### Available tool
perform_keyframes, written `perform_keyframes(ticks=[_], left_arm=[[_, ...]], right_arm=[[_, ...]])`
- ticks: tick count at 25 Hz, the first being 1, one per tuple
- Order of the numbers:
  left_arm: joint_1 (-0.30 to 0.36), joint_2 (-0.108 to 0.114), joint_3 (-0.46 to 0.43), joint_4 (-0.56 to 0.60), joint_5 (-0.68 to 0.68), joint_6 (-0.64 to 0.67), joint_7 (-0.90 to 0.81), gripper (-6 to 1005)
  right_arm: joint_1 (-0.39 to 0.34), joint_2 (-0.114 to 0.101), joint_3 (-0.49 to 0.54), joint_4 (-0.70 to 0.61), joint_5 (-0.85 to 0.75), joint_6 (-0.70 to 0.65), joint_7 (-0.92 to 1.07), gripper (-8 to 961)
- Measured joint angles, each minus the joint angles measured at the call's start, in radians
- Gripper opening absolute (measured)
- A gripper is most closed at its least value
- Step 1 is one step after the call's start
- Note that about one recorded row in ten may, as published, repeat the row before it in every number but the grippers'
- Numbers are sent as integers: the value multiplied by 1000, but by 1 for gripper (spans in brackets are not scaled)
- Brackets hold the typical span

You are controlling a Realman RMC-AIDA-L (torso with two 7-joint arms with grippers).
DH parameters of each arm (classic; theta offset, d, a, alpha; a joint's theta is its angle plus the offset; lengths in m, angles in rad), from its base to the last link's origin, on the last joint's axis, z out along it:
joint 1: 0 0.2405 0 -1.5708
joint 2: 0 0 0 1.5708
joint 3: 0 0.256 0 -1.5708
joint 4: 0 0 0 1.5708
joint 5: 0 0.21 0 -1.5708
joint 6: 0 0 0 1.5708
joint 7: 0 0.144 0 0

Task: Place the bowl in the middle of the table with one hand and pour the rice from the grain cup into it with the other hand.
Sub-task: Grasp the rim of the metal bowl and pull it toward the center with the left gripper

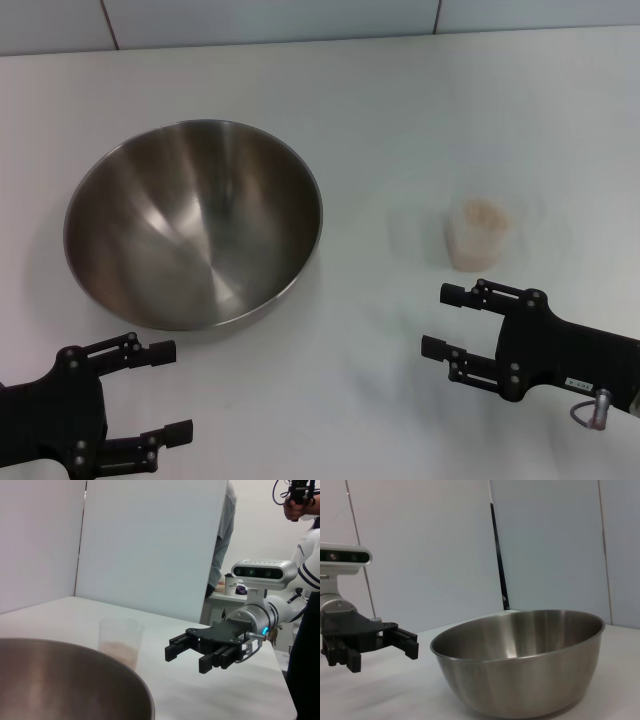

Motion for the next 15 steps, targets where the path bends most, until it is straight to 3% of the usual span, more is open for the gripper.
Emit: perform_keyframes(ticks=[15], left_arm=[[0,0,2,0,1,2,0,791]], right_arm=[[-1,0,0,0,-1,0,0,661]])
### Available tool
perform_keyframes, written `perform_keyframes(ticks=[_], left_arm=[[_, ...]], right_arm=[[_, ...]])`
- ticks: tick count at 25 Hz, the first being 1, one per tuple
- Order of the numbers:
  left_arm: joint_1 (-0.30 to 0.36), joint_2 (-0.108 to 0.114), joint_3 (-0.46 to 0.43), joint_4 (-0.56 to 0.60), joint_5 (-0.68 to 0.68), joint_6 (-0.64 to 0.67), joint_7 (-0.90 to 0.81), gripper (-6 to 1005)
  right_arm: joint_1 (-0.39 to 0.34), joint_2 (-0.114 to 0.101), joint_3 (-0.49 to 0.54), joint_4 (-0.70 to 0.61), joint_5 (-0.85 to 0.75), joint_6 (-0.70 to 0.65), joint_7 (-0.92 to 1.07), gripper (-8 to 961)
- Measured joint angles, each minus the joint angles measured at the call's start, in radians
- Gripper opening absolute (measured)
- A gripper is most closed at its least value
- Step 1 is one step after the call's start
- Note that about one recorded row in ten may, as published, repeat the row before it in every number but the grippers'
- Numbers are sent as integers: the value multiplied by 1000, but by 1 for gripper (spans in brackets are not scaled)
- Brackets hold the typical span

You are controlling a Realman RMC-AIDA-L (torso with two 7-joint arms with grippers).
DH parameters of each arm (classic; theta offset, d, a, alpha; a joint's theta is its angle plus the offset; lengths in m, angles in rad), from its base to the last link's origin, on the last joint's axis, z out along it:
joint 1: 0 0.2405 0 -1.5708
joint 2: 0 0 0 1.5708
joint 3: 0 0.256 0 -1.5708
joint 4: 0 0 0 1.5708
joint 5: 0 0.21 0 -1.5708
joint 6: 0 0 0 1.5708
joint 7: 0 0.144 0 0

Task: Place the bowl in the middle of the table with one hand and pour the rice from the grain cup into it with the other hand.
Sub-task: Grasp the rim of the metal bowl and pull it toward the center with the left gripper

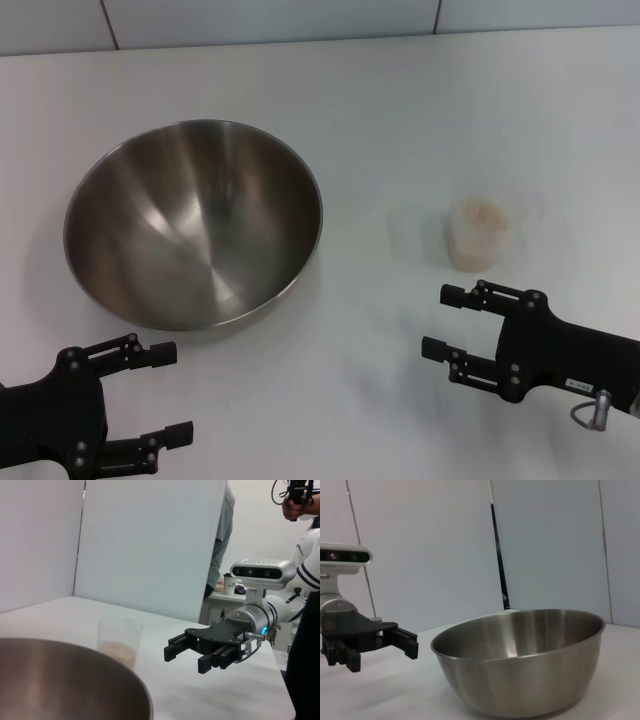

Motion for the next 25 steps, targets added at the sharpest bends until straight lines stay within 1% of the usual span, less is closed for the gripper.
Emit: perform_keyframes(ticks=[8,10,11,13,15,16,17,19,20,21,22,25], left_arm=[[0,-1,0,0,0,6,0,781],[0,-2,-6,-2,-2,32,0,779],[-1,-3,-23,-4,-15,76,0,778],[-3,-3,-37,-5,-24,97,-2,775],[-6,-5,-63,-8,-65,120,-12,773],[-7,-6,-77,-9,-124,123,-25,771],[-7,-6,-77,-9,-124,123,-25,770],[-5,-8,-96,-9,-182,119,-30,768],[-5,-10,-112,-9,-206,118,-33,766],[-5,-15,-167,-9,-249,112,-38,765],[-5,-15,-167,-9,-249,112,-38,764],[-10,-30,-283,-10,-291,75,-45,760]], right_arm=[[-2,0,0,-2,1,0,0,663],[-2,0,0,-2,1,0,0,663],[-2,0,0,-2,1,0,0,663],[-2,0,0,-2,1,0,0,662],[-2,0,0,-2,2,0,0,662],[-3,0,0,-2,3,0,0,662],[-3,0,0,-2,3,0,0,662],[-4,0,0,-3,3,-1,0,662],[-4,0,0,-3,3,-1,0,662],[-6,0,0,-3,3,-3,0,662],[-6,0,0,-3,3,-3,0,662],[-7,0,2,-3,3,-7,0,661]])
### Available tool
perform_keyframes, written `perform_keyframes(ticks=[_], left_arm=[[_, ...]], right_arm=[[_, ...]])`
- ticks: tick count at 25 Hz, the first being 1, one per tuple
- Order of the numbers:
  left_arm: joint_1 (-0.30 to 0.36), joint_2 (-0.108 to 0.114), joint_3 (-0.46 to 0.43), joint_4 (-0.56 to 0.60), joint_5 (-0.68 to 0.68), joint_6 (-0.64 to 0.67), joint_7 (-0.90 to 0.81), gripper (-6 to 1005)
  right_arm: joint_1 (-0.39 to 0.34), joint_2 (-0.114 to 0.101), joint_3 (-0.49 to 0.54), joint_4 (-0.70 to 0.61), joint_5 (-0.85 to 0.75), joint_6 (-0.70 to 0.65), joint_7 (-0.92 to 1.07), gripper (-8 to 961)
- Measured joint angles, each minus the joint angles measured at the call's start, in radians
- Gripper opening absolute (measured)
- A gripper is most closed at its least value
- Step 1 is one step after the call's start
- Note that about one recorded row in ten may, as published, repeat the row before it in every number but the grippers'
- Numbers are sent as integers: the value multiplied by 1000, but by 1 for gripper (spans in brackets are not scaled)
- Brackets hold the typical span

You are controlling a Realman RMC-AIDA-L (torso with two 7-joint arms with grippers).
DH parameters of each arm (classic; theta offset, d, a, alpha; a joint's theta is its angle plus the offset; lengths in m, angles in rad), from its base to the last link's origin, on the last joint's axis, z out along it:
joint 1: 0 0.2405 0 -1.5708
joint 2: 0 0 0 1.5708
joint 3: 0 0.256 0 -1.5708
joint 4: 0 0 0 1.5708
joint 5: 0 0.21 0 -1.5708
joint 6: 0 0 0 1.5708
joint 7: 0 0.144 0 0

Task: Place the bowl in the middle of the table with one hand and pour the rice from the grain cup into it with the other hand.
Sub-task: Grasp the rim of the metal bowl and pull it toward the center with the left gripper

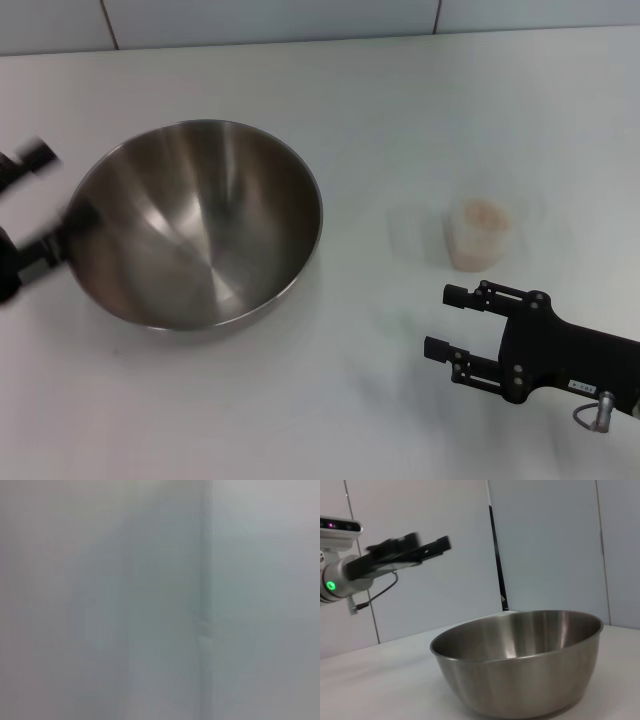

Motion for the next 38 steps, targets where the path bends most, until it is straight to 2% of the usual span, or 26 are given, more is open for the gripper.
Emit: perform_keyframes(ticks=[3,6,16,22,24,26,27,28,30,31,32,36,38], left_arm=[[-13,-16,-90,4,-15,-63,-8,756],[-46,-22,-154,-18,-33,-168,-35,753],[-94,-26,-129,-52,-50,-356,-39,740],[-100,-24,-114,-40,-47,-372,-62,733],[-101,-24,-81,-19,-47,-388,-87,730],[-102,-25,17,52,-47,-452,-183,728],[-102,-25,17,52,-47,-452,-183,726],[-98,-25,124,126,-47,-513,-304,725],[-96,-25,149,146,-47,-526,-334,723],[-87,-25,233,216,-46,-561,-428,721],[-87,-25,233,216,-46,-561,-428,720],[-70,-24,358,374,36,-624,-619,715],[-70,-24,370,404,66,-629,-662,713]], right_arm=[[0,0,0,1,1,-1,0,661],[0,0,1,1,1,-1,0,661],[4,0,8,-1,3,-3,0,660],[6,0,9,-2,3,-3,0,658],[7,0,9,-2,3,-3,0,657],[10,0,9,-2,3,0,0,657],[10,0,9,-2,3,0,0,657],[11,0,9,-2,3,0,0,657],[12,0,9,-2,4,0,0,657],[13,0,10,-2,4,3,0,657],[13,0,10,-2,4,3,0,657],[14,1,10,-2,5,5,0,657],[14,1,10,-2,6,5,0,657]])
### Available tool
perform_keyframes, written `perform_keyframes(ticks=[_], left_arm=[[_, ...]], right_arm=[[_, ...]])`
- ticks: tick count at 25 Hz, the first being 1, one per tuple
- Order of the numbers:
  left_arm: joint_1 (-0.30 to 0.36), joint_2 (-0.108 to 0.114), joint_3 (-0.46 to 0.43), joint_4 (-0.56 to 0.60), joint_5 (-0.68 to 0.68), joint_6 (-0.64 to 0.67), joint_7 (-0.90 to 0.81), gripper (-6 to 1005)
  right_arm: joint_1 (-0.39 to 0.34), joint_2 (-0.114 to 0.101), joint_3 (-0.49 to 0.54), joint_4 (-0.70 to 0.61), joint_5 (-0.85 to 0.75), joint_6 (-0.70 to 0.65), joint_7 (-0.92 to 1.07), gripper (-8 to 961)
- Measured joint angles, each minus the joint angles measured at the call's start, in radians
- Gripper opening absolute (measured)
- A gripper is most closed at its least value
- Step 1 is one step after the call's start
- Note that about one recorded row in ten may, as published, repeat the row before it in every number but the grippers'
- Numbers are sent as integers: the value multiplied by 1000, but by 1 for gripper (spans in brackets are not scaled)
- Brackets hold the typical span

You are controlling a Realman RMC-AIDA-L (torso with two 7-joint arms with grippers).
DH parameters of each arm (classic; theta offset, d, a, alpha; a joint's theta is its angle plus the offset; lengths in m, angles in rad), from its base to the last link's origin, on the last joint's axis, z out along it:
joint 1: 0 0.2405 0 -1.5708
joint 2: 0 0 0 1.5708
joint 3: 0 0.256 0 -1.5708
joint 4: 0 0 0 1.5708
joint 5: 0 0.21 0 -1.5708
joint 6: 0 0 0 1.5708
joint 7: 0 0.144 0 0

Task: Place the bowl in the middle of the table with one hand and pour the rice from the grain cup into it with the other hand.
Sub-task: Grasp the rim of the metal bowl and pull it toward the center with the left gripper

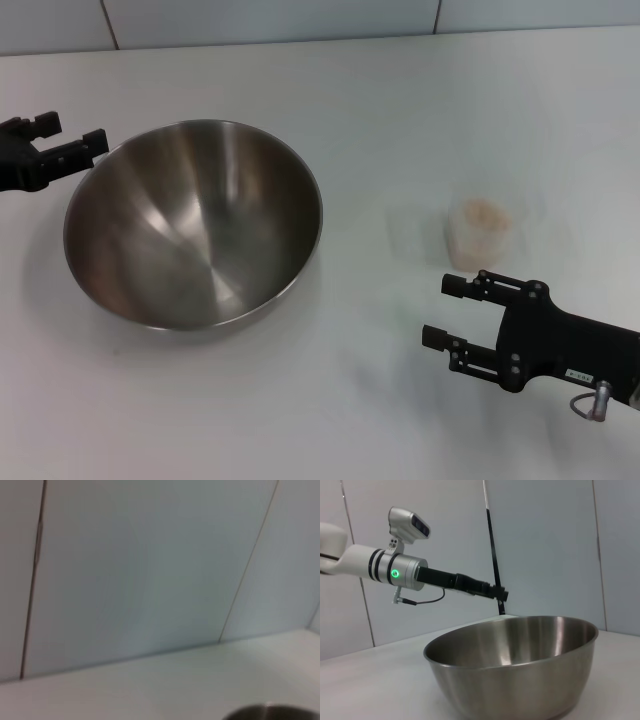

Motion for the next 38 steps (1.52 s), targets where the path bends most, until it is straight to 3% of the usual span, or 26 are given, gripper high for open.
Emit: perform_keyframes(ticks=[10,11,13,21,38], left_arm=[[-23,2,57,129,201,1,-222,700],[-47,3,92,192,304,20,-353,699],[-68,3,126,219,382,39,-426,696],[-148,3,147,232,578,94,-540,686],[-184,-1,147,233,629,114,-555,665]], right_arm=[[1,0,2,-2,0,1,0,656],[1,0,2,-2,0,2,0,656],[1,0,2,-2,0,2,0,656],[1,0,1,-2,0,2,0,656],[2,0,1,2,0,1,-8,657]])
